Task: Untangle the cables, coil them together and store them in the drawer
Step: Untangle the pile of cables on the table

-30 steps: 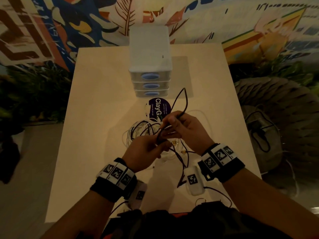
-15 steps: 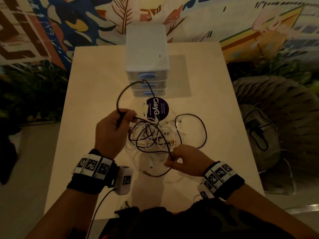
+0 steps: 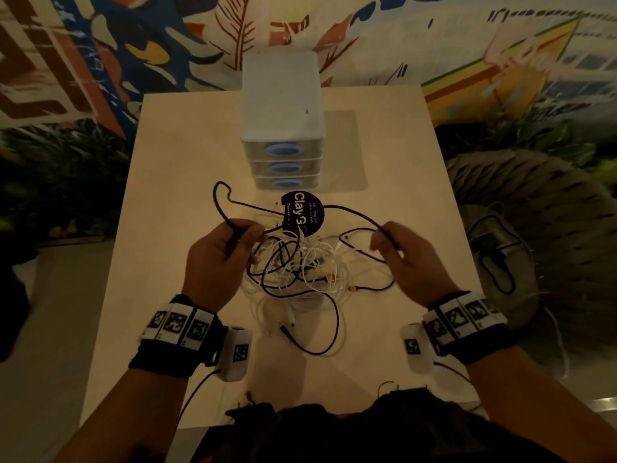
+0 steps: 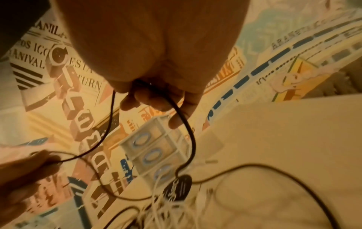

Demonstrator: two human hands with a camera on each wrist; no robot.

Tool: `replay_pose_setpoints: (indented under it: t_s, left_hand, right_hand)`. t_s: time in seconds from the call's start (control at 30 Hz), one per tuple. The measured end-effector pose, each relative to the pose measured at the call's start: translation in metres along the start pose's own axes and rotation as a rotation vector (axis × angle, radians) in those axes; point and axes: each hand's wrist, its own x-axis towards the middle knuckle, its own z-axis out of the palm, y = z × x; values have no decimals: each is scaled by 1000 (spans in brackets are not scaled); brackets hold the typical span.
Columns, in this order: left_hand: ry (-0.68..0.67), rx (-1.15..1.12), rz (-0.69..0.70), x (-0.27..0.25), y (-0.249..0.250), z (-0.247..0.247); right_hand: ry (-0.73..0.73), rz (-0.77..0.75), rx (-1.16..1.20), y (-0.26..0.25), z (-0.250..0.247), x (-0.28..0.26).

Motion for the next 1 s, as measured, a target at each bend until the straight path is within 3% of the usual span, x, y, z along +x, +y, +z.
replay_pose_setpoints:
  t_s: [0.13, 0.33, 0.4, 0.53, 0.57, 0.7, 0.77, 0.9, 1.0]
  left_hand:
    - [111, -33, -9, 7, 4, -8]
    - [70, -61, 10, 12, 16, -8]
    - [31, -33, 40, 11, 19, -4]
    - [-125, 97, 144, 10, 26, 2]
    - [-165, 113, 173, 9, 29, 4]
    - [-188, 71, 210, 13, 37, 13]
    - [-141, 27, 180, 16, 32, 14]
    - [-64, -15, -22, 17, 4, 15]
    - [-11, 267, -47, 19, -25, 19]
  right_hand:
    - [-71, -23, -230, 23, -22, 21]
    - [-189, 117, -330, 36, -26, 30]
    - [-153, 47, -232, 18, -23, 26]
    - [-15, -238, -156, -55, -10, 27]
    - [-55, -274, -185, -69, -3, 31]
    - [-479, -244, -344, -88, 22, 54]
    - [-420, -209, -262, -83, 20, 61]
    - [-101, -143, -20, -76, -15, 62]
    - [63, -141, 67, -70, -36, 61]
